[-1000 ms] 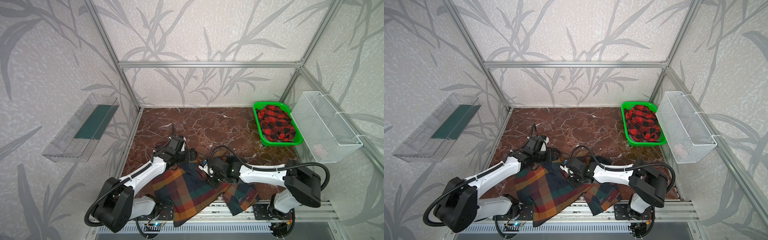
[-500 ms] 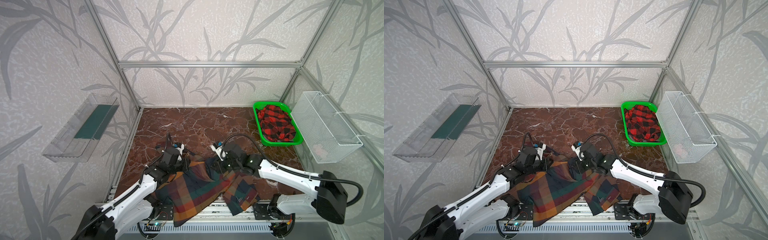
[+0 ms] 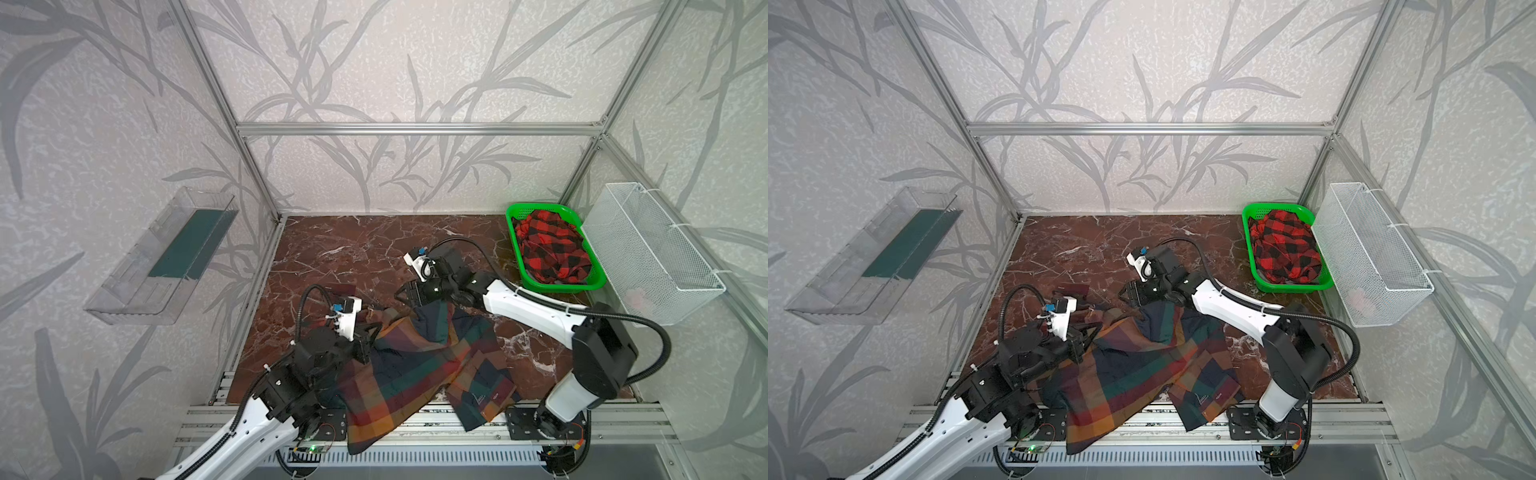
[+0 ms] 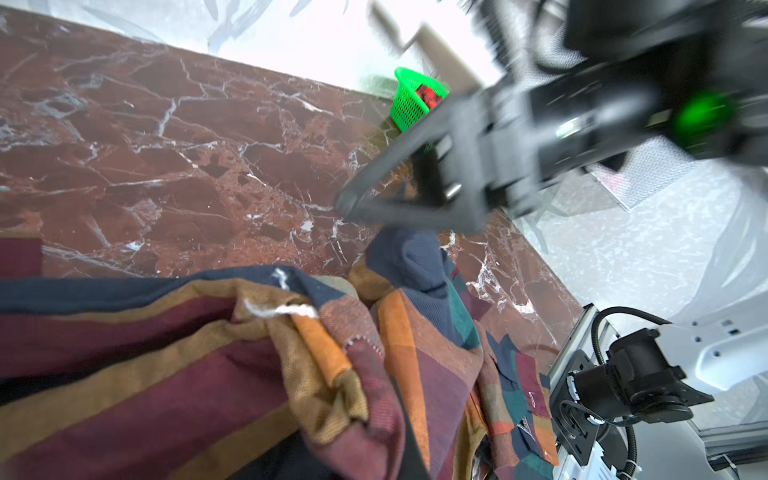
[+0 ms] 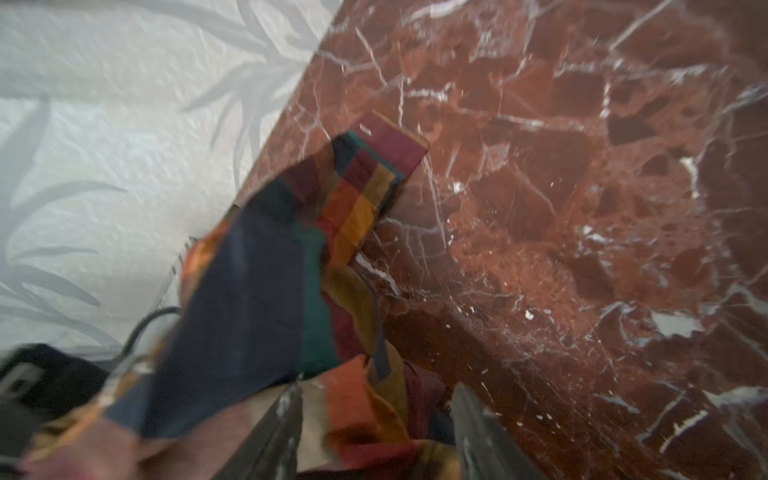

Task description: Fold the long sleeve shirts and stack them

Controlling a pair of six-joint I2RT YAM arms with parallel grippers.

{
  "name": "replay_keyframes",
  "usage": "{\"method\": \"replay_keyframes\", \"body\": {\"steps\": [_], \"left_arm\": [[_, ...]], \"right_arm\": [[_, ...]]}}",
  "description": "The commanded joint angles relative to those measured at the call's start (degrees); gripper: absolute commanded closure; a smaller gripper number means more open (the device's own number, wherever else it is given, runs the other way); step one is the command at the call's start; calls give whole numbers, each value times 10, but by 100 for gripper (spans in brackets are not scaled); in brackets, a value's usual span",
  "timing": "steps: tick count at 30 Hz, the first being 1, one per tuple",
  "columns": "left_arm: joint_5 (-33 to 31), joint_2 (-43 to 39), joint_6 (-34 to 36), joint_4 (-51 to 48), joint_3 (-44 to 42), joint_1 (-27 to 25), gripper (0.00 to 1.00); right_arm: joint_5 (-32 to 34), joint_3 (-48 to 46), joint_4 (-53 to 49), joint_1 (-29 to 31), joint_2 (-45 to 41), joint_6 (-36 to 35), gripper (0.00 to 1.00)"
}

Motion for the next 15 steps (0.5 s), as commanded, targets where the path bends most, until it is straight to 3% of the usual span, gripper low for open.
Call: {"method": "replay_keyframes", "body": {"steps": [1, 4, 6, 10, 15], "left_arm": [[-15, -20, 8, 12, -6, -7, 100], [-12, -17, 4, 21, -14, -13, 100], [-17, -11, 8, 16, -9, -16, 100], [-29, -8, 16, 2, 2, -20, 100], [-30, 14, 15, -8, 0, -34, 100]], "right_arm": [[-55, -26, 57, -1, -4, -79, 42], [-85, -64, 104, 1, -7, -115, 41], [-78, -52, 67, 6, 3, -138, 41], [26, -42, -22, 2, 7, -149, 43], [163, -57, -74, -61, -49, -110, 41]]}}
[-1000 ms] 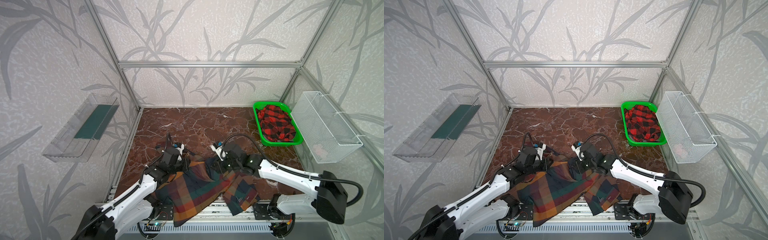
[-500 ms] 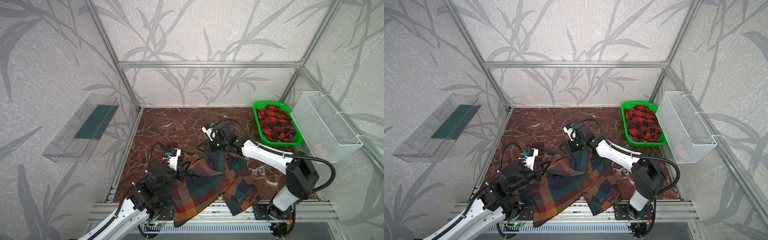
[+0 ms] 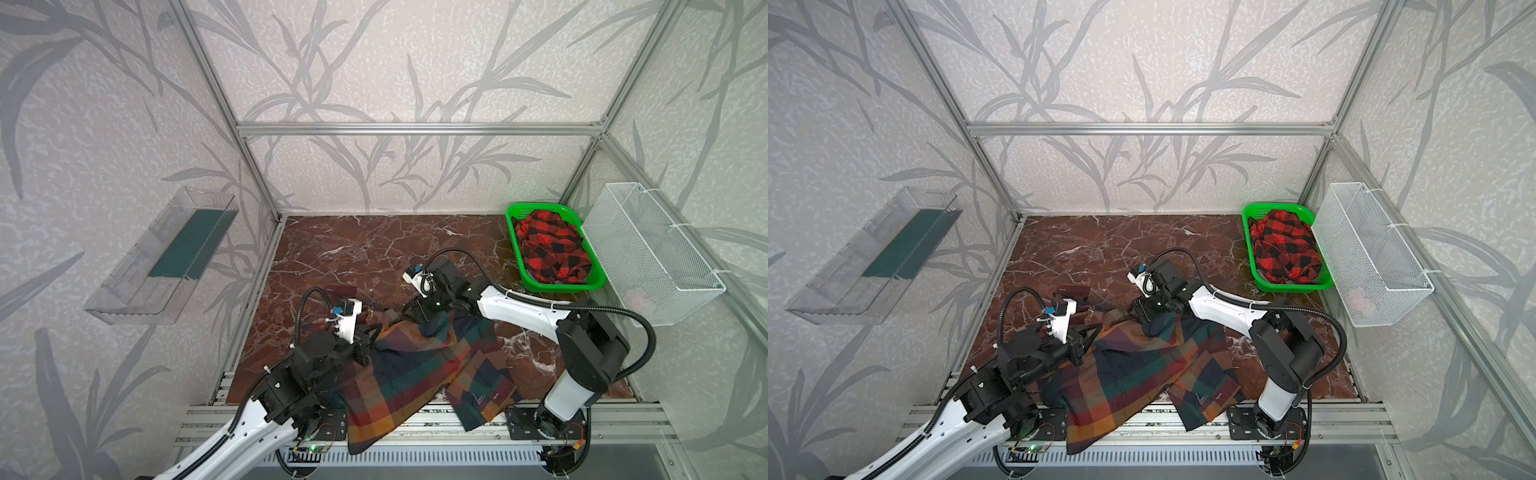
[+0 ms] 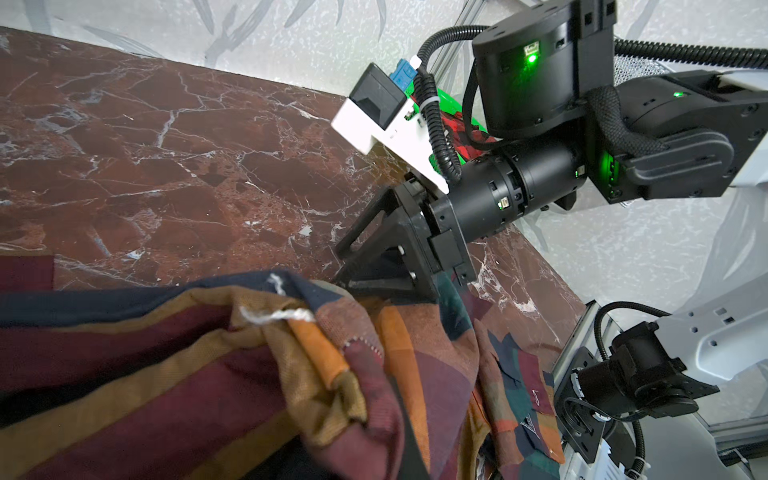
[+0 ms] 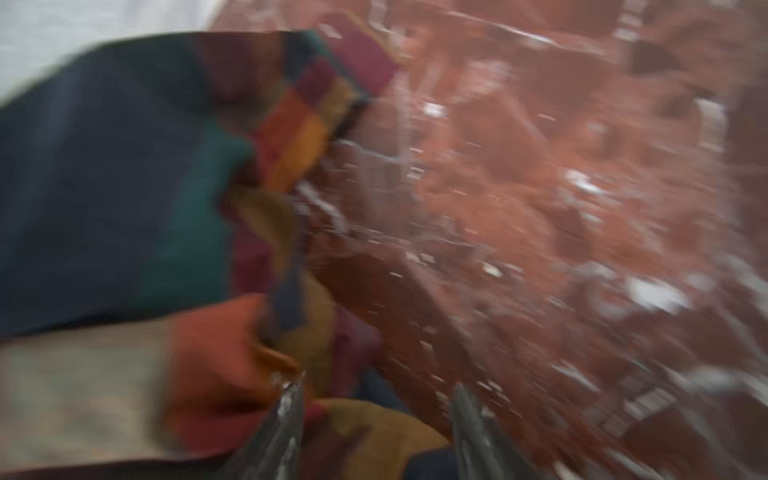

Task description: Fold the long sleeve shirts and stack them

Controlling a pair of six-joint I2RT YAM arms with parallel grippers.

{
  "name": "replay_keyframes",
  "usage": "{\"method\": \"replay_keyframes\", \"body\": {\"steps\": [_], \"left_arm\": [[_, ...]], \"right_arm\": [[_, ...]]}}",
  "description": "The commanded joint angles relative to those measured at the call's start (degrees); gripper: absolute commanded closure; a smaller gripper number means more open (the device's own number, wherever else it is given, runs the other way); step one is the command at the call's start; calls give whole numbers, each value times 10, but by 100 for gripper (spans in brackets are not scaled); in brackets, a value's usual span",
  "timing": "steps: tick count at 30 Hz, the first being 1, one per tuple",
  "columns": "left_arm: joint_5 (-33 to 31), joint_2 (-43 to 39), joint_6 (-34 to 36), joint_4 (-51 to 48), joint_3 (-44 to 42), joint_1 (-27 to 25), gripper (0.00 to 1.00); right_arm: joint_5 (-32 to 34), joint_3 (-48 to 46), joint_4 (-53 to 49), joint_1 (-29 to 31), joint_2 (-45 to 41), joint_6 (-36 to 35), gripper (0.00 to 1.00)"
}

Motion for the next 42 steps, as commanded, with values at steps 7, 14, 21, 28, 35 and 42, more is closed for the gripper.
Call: {"method": "replay_keyframes", "body": {"steps": [7, 14, 21, 28, 35, 42], "left_arm": [[-42, 19, 19, -30, 15, -37, 100], [-52, 19, 20, -38, 13, -53, 100], [-76, 6, 21, -48, 10, -66, 100], [-74, 19, 25, -41, 12, -66, 100], [-96, 2, 23, -30, -2, -66, 100], [-100, 61, 52, 41, 13, -66, 100]], "right_arm": [[137, -17, -61, -101, -113, 11, 36], [11, -31, -52, -171, -89, 24, 35], [-105, -85, -49, -171, -96, 52, 35], [-156, -118, 3, -171, -76, 67, 56], [-130, -130, -14, -173, -107, 54, 97], [-9, -170, -14, -185, -276, 75, 100]]}}
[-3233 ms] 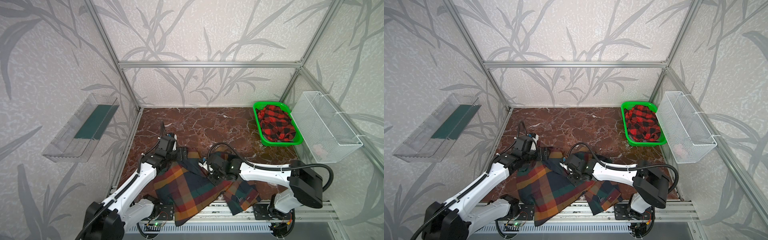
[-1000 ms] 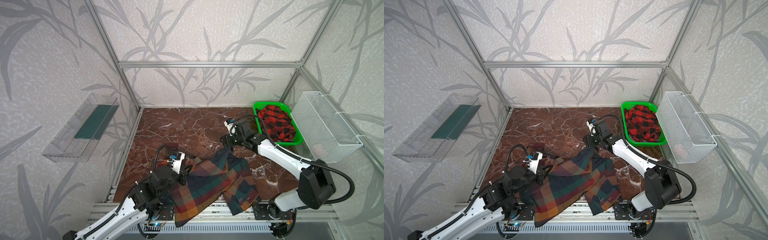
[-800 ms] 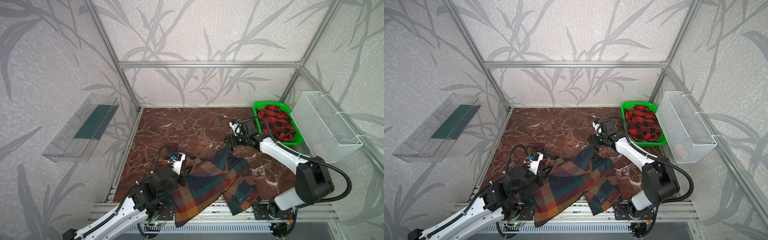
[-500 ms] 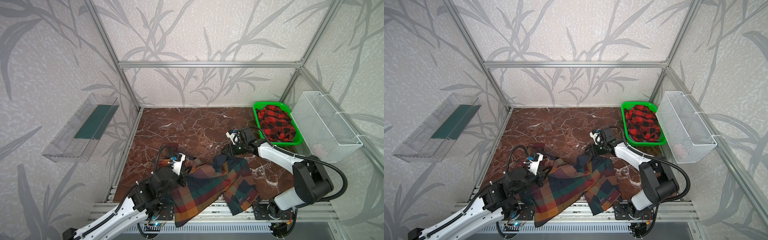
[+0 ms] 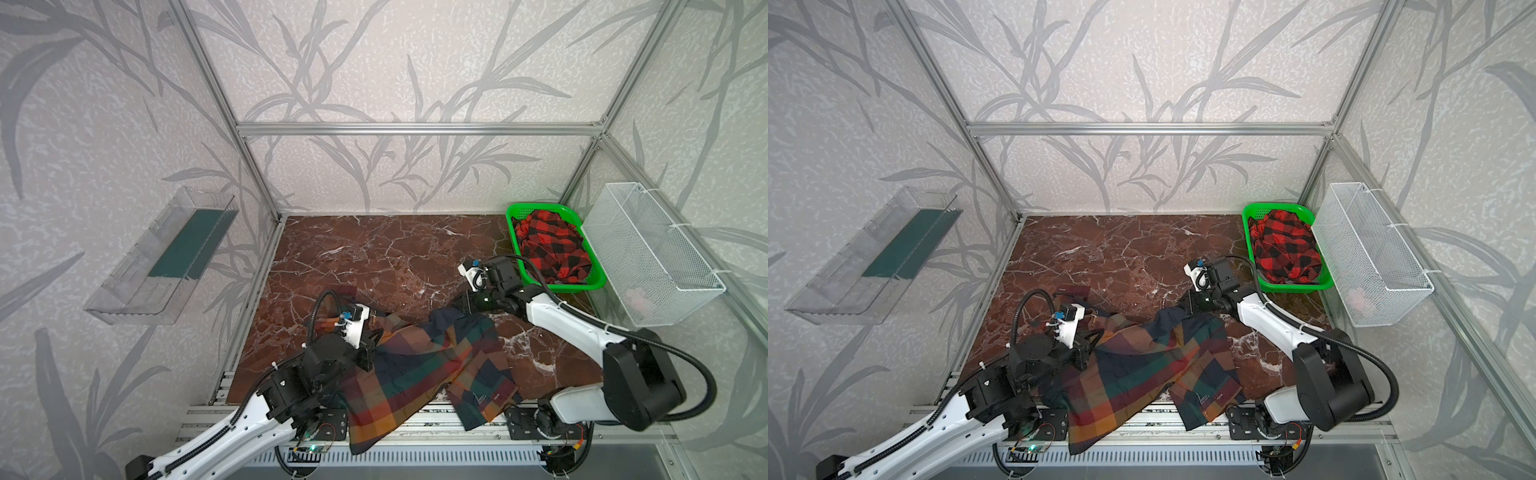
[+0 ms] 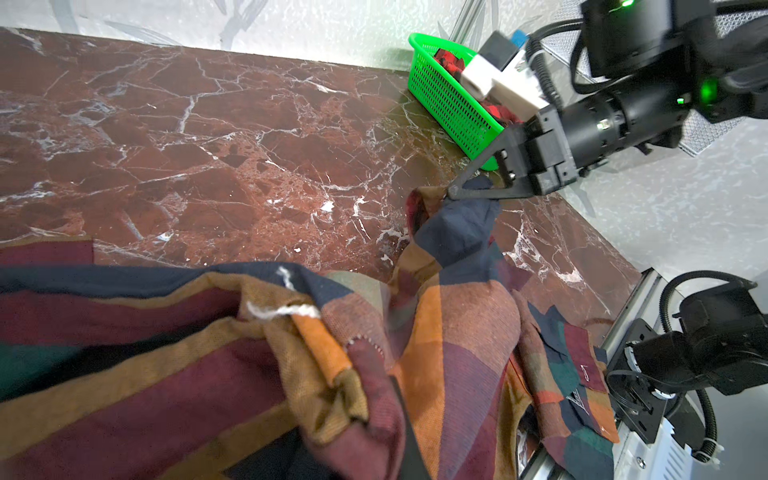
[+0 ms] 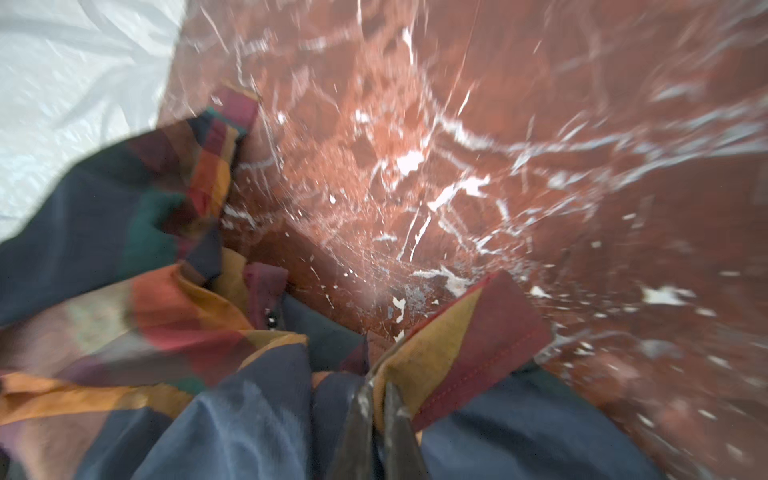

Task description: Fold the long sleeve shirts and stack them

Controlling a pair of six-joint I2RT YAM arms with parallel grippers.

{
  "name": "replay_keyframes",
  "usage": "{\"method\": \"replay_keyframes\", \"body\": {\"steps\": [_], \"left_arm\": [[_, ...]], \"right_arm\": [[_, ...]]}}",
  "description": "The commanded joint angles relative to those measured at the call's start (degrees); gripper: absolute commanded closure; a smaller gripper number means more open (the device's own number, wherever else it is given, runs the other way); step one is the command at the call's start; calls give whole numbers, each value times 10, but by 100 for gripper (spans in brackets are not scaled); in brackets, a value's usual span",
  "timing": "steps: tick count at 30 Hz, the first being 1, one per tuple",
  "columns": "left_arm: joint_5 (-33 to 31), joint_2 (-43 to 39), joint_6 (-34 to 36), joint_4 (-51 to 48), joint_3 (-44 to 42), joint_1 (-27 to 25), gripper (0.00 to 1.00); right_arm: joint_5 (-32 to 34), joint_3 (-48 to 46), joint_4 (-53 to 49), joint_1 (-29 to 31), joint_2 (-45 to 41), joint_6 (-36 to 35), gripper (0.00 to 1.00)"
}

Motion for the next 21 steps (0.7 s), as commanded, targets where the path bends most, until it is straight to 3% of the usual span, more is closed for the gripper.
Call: {"method": "replay_keyframes", "body": {"steps": [1, 5, 10, 14, 18, 21], "left_arm": [[-8, 43, 29, 71, 17, -2, 100], [30, 114, 60, 143, 40, -2, 100], [58, 189, 62, 231, 28, -2, 100], [68, 216, 34, 271, -23, -2, 100], [55, 180, 5, 264, -74, -2, 100], [44, 128, -6, 208, -99, -3, 100]], "right_arm": [[92, -12, -8, -8, -111, 5, 100], [170, -17, -75, -9, -242, -10, 100], [183, -20, -213, 13, -346, 2, 100], [247, -91, -251, 136, -394, 93, 100], [348, -167, -232, 290, -339, 211, 100], [323, -215, -181, 304, -310, 264, 100]]}}
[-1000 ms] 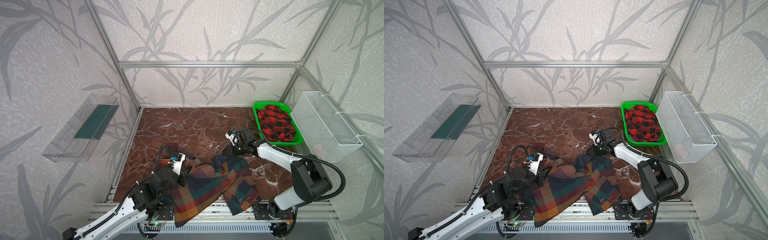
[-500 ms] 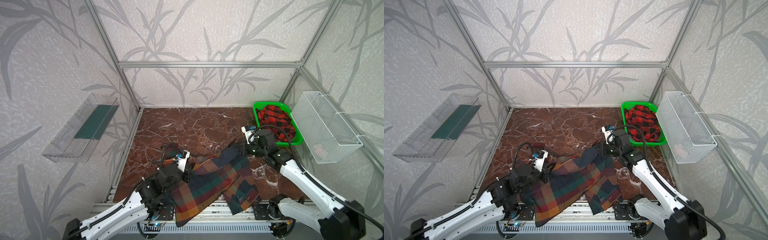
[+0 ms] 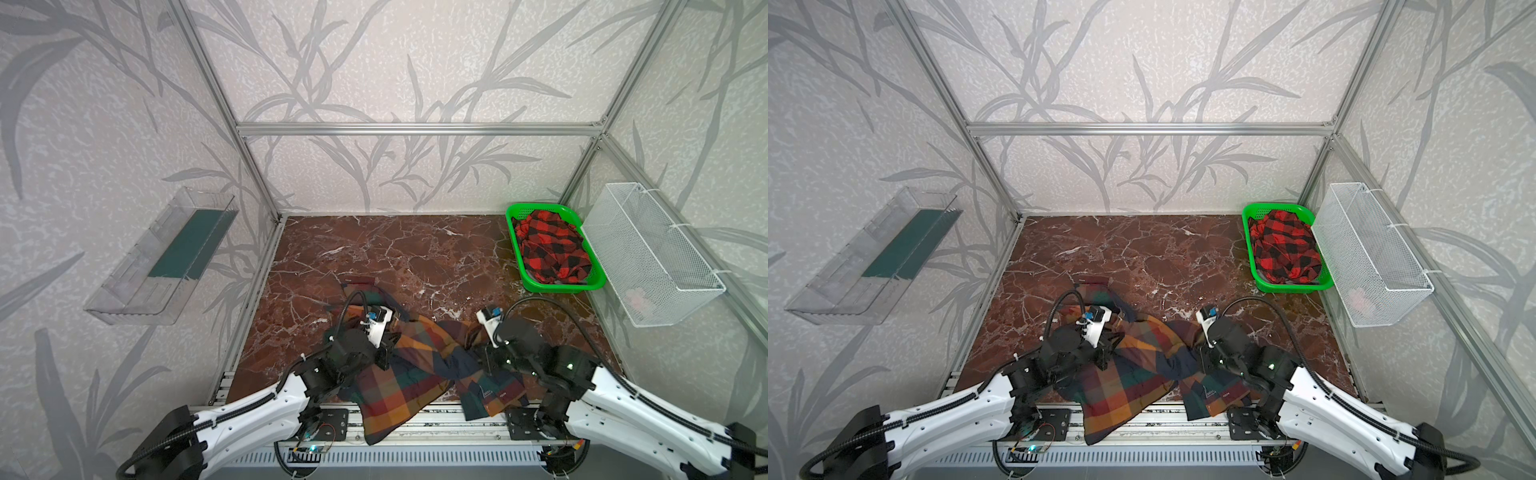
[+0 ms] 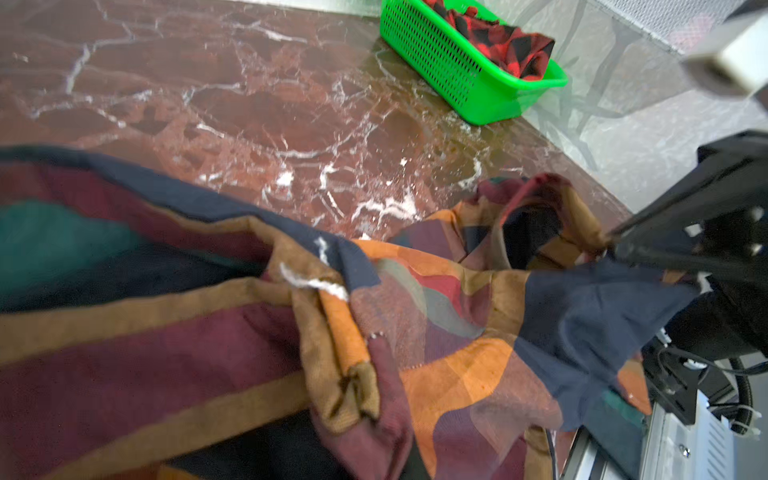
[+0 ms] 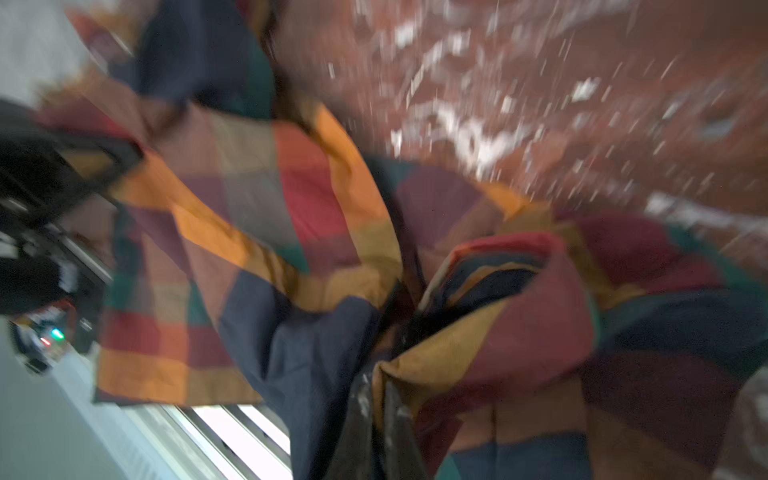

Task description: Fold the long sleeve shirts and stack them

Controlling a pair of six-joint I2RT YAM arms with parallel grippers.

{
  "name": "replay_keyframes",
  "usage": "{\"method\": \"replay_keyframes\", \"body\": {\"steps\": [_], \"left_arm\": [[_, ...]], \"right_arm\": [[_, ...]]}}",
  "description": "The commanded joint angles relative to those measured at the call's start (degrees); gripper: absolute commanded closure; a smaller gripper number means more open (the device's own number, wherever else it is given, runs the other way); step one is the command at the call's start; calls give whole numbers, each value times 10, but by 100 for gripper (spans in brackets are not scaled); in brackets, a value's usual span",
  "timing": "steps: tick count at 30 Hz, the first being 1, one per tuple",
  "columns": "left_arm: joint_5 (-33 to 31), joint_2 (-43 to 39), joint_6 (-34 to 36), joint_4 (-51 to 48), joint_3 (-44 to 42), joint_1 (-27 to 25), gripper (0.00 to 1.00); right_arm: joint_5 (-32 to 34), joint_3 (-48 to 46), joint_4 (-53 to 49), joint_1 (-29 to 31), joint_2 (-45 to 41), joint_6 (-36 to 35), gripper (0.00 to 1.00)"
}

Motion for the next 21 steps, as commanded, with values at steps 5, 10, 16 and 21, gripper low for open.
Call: {"method": "replay_keyframes", "body": {"steps": [5, 10, 16, 21], "left_arm": [[-17, -129, -51, -93, -55, -3, 98], [-9, -182, -71, -138, -75, -4, 97], [8, -175, -66, -135, -66, -8, 100], [26, -182, -46, -149, -51, -12, 100]], "right_arm": [[-7, -22, 60, 59, 104, 82, 85], [16, 69, -5, 59, 69, 54, 52], [5, 140, 49, 21, 107, -61, 35], [-69, 172, 113, -32, 230, -145, 34]]}}
